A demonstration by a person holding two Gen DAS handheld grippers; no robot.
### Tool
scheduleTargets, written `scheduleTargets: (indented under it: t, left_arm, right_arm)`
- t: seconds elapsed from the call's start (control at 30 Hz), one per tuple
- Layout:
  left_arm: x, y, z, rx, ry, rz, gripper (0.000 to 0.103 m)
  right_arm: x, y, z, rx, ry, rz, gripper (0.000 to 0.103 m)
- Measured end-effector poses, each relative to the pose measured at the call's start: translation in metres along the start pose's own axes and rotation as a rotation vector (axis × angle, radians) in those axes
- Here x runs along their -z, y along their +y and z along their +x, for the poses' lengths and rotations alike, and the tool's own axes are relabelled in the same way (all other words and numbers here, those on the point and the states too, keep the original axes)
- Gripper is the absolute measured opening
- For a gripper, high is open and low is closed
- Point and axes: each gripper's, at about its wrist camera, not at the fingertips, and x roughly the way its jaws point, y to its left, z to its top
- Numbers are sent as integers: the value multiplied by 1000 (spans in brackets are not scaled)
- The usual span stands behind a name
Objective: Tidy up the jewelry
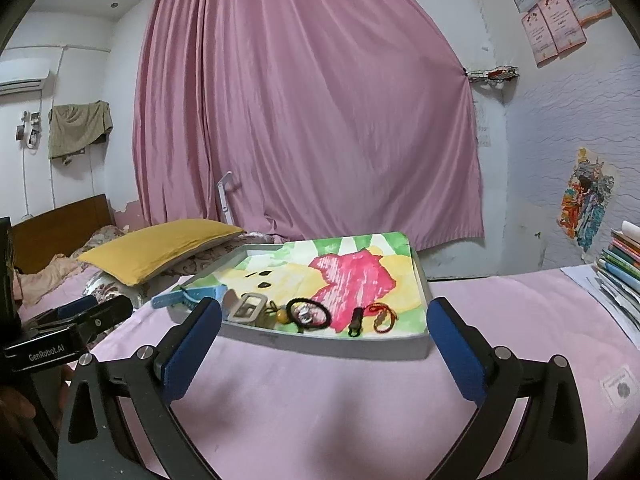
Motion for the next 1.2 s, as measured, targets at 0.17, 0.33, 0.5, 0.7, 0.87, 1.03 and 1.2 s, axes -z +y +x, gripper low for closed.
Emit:
scheduleTargets:
  t: [0.17, 0.33, 0.5, 0.7, 0.87, 1.03, 1.2]
  left_arm:
    - [13, 5, -13, -15, -3, 5, 102]
    - [25, 7, -22, -35, -19, 30, 102]
    - [38, 5, -24, -39, -36, 46, 102]
    - [54, 6, -21, -28, -46, 35, 102]
    - [57, 8, -20, -28, -52, 21, 102]
    - [60, 7, -19, -41, -25, 32, 102]
    - [66, 9, -16, -45, -6, 20, 102]
  right_arm:
    - [15, 5, -15, 0, -18, 6, 101]
    - [30, 5, -30, 29, -49, 7, 101]
    - [43, 2, -35, 79, -62, -11, 101]
    - [51, -6, -27, 126, -32, -20, 101]
    - [58, -11, -19, 137, 5, -15, 101]
    - [58, -11, -17, 132, 6, -11, 101]
    - [59, -9, -19, 134, 3, -15, 101]
